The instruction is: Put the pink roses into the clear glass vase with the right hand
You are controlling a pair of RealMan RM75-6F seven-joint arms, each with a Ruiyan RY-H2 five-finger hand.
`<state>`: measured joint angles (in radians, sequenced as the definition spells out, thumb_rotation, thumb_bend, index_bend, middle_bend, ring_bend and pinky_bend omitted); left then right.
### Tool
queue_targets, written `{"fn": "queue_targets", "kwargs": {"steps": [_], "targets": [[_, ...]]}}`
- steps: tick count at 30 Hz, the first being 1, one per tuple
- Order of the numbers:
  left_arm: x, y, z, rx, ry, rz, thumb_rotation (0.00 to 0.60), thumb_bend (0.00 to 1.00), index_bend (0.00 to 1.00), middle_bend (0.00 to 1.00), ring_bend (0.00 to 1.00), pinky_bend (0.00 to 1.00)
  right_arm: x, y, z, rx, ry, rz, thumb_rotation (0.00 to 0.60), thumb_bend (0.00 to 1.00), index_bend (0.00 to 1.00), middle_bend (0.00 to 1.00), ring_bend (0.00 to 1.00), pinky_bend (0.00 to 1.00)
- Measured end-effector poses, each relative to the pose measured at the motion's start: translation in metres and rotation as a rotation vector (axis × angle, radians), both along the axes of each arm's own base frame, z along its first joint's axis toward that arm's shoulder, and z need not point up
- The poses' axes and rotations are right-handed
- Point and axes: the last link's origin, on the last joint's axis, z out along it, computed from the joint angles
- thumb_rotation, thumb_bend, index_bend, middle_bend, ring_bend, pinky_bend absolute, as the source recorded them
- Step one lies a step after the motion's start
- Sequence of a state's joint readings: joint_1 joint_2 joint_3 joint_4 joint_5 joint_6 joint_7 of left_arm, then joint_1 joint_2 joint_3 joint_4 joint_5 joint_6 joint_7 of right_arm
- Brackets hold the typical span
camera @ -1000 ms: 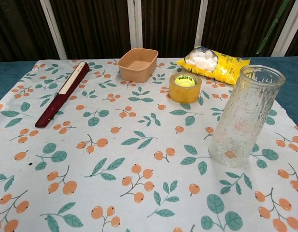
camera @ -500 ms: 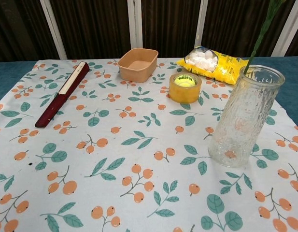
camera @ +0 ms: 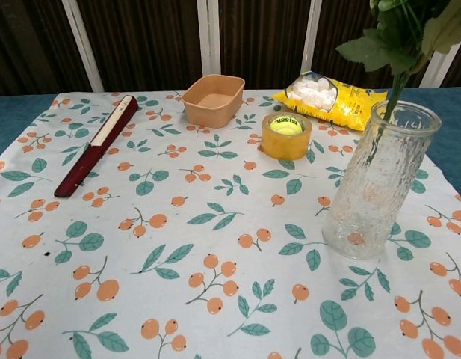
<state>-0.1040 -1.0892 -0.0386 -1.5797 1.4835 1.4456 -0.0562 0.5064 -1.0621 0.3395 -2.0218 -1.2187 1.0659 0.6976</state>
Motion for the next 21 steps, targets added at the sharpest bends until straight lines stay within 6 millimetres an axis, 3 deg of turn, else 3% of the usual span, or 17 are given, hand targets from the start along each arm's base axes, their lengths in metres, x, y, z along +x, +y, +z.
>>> {"fn": "queue_targets", "kwargs": {"steps": [14, 17, 21], "targets": [[0.0, 0.0, 0.001, -0.006, -0.006, -0.004, 0.6, 0.0, 0.0, 0.0, 0.0, 0.0, -0.015, 0.006, -0.043, 0.035, 0.05, -0.022, 0.6, 0.38, 0.66, 0.61, 0.57, 0.49], [0.0, -0.001, 0.001, -0.005, -0.009, -0.005, 0.6, 0.0, 0.0, 0.0, 0.0, 0.0, -0.017, 0.005, -0.05, 0.031, 0.065, -0.026, 0.6, 0.38, 0.66, 0.61, 0.57, 0.45], [-0.001, -0.001, 0.001, -0.006, -0.012, -0.004, 0.6, 0.0, 0.0, 0.0, 0.0, 0.0, -0.021, 0.004, -0.057, 0.019, 0.081, -0.039, 0.6, 0.38, 0.62, 0.59, 0.49, 0.32]]}}
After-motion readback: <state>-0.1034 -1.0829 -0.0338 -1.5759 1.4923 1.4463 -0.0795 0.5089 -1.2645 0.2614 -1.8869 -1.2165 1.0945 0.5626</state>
